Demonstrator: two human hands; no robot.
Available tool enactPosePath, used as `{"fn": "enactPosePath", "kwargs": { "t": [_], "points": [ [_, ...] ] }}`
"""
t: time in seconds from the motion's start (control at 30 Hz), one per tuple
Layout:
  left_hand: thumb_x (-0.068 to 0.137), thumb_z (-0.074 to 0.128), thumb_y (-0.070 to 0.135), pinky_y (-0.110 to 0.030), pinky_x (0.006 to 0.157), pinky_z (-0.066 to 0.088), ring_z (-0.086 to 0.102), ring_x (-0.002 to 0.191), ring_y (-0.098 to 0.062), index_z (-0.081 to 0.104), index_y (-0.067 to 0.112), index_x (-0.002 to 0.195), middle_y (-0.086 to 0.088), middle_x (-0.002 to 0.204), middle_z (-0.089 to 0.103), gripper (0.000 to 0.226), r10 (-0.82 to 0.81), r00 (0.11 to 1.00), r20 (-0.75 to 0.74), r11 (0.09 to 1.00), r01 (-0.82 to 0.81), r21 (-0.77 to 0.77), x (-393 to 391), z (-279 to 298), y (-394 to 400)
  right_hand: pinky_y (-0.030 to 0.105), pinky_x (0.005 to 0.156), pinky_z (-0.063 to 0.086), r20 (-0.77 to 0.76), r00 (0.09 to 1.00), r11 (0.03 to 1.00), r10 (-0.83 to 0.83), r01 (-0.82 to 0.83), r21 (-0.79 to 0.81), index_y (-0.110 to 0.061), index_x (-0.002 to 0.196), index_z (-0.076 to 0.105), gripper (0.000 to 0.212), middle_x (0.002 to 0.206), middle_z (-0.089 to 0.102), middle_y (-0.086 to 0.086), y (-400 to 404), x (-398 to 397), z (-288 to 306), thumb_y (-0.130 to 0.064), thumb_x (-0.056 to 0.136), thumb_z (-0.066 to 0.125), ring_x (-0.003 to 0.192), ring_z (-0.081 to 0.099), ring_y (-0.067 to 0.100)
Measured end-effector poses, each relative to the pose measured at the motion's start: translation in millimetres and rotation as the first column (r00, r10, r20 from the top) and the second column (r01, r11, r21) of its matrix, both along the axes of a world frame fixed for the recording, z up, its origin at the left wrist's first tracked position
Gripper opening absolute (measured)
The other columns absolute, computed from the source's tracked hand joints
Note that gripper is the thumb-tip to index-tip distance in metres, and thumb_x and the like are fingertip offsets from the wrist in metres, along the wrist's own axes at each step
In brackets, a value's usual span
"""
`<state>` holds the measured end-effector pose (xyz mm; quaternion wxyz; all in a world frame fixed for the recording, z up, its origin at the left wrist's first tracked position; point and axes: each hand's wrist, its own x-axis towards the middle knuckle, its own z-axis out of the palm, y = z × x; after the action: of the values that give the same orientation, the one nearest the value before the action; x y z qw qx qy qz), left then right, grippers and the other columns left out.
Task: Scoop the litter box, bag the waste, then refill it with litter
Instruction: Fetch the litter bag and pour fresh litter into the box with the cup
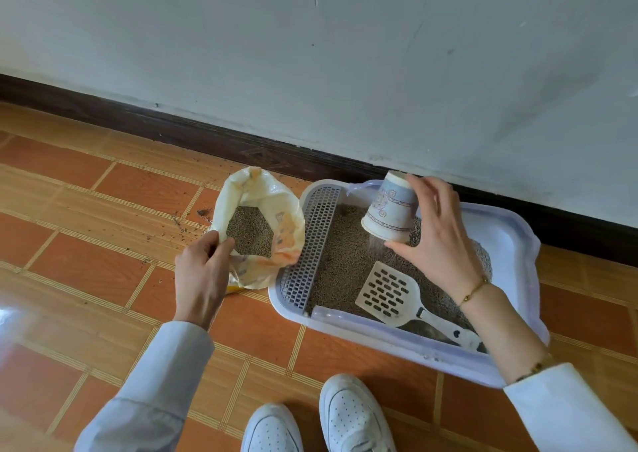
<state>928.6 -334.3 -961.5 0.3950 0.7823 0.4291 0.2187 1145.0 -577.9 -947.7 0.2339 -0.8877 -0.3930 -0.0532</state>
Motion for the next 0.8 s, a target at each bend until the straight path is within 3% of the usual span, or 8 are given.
{"fn": "enactPosePath", "kwargs": {
  "t": [0.17, 0.3, 0.4, 0.6, 0.8],
  "points": [
    [0.093, 0.055, 0.016, -0.029, 0.050, 0.022, 0.029, 0.050, -0.017, 0.049, -0.007, 0.068, -0.004, 0.053, 0.040, 0.034, 0.006, 1.000, -0.005, 1.000, -0.006, -0.005, 1.8, -0.9, 0.5, 0.034, 0.108, 0.039, 0.128, 0.992, 1.000, -0.008, 0.007, 0.013, -0.007, 0.144, 0.035, 0.095, 0.134, 0.037, 0.017, 7.6, 2.5, 4.8, -0.023, 0.065, 0.084, 0.121, 0.040, 0.024],
    [0.087, 0.053, 0.025, -0.029, 0.050, 0.021, 0.027, 0.049, -0.016, 0.046, -0.005, 0.066, -0.002, 0.051, 0.038, 0.037, -0.004, 1.000, 0.004, 1.000, 0.004, 0.003, 0.8, -2.0, 2.4, 0.023, 0.105, 0.033, -0.049, 0.996, 0.988, -0.069, 0.075, 0.138, -0.009, 0.140, 0.036, 0.098, 0.131, 0.038, 0.012, 20.8, 5.1, 4.5, -0.035, 0.060, 0.087, 0.122, 0.039, 0.020],
    [0.085, 0.052, 0.027, -0.029, 0.049, 0.021, 0.027, 0.048, -0.016, 0.042, 0.004, 0.061, 0.001, 0.051, 0.036, 0.035, -0.011, 1.000, 0.011, 1.000, 0.011, 0.013, -0.6, -1.3, 2.1, 0.027, 0.097, 0.042, -0.185, 0.981, 0.972, -0.055, 0.095, 0.215, -0.009, 0.134, 0.040, 0.096, 0.124, 0.042, 0.006, 40.0, 3.7, 7.9, -0.053, 0.060, 0.080, 0.115, 0.043, 0.018],
    [0.082, 0.050, 0.032, -0.029, 0.050, 0.021, 0.023, 0.046, -0.010, 0.040, 0.003, 0.062, 0.004, 0.050, 0.031, 0.037, -0.001, 1.000, 0.024, 1.000, 0.001, -0.001, -2.0, -3.2, 3.1, 0.022, 0.092, 0.039, -0.289, 0.942, 0.972, 0.169, -0.111, 0.207, -0.012, 0.131, 0.042, 0.093, 0.122, 0.043, 0.002, 102.4, -17.1, 22.9, -0.059, 0.059, 0.078, 0.111, 0.043, 0.010],
    [0.084, 0.050, 0.031, -0.032, 0.052, 0.019, 0.021, 0.051, -0.013, 0.036, 0.003, 0.063, 0.004, 0.052, 0.026, 0.037, 0.030, 0.998, 0.052, 0.999, -0.029, -0.019, -6.7, -5.2, 3.7, 0.033, 0.097, 0.043, -0.210, 0.900, 0.911, 0.382, -0.405, -0.077, -0.013, 0.131, 0.037, 0.095, 0.124, 0.041, 0.004, 168.3, -42.0, 9.4, -0.056, 0.059, 0.081, 0.113, 0.042, 0.017]
  ]
}}
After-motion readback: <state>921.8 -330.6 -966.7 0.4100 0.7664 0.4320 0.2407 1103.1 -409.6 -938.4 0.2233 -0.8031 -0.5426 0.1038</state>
